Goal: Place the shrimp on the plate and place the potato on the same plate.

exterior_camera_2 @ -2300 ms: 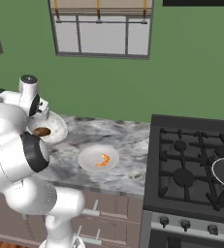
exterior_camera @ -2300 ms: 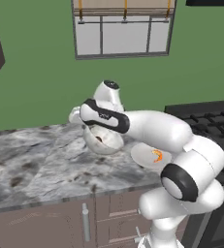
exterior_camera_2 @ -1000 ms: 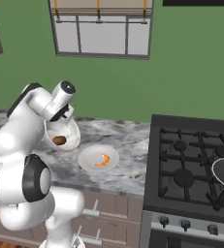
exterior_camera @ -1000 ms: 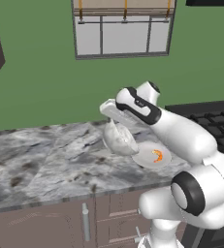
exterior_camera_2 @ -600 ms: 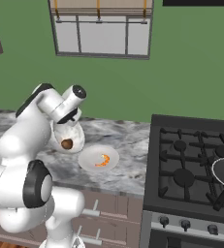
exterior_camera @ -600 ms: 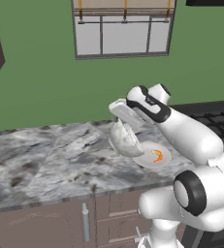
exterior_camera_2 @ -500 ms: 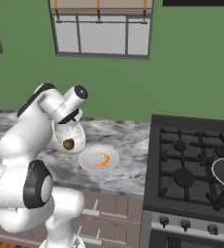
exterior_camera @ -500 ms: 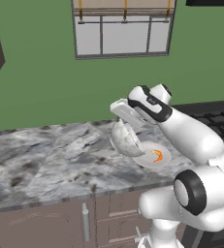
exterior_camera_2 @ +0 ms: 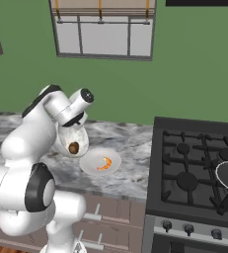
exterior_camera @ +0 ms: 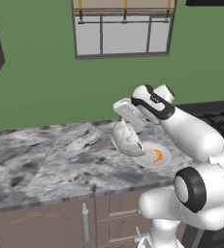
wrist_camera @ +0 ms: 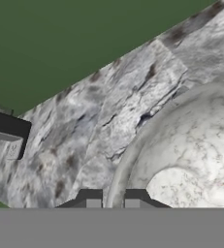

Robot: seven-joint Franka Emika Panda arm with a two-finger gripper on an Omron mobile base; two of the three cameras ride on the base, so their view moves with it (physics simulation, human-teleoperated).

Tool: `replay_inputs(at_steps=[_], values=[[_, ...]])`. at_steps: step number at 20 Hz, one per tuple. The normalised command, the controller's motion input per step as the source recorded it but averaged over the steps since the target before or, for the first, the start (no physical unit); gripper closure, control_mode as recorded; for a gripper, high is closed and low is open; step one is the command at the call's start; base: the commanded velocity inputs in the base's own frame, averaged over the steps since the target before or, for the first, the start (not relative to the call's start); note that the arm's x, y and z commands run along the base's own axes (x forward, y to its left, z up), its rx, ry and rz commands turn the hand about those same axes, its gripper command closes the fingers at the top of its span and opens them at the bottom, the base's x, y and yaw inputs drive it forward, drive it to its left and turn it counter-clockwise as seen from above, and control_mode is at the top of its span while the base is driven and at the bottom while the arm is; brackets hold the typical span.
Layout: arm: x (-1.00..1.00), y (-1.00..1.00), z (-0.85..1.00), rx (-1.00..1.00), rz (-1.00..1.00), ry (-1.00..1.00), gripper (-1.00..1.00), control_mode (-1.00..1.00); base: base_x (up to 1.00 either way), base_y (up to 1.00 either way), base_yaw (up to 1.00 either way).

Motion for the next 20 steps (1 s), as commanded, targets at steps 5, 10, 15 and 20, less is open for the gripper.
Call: replay_inputs(at_steps=[5,10,15,20], values=[[0.06,-0.17,0.0,0.08,0.0,0.0,1.0,-1.0,0.0,0.0,0.0],[0.0,-0.23,0.0,0.11,0.0,0.0,1.0,-1.0,0.0,0.0,0.0],[0.05,-0.27,0.0,0.1,0.0,0.0,1.0,-1.0,0.0,0.0,0.0],[0.1,-0.25,0.0,0.1,0.0,0.0,1.0,-1.0,0.0,0.0,0.0]])
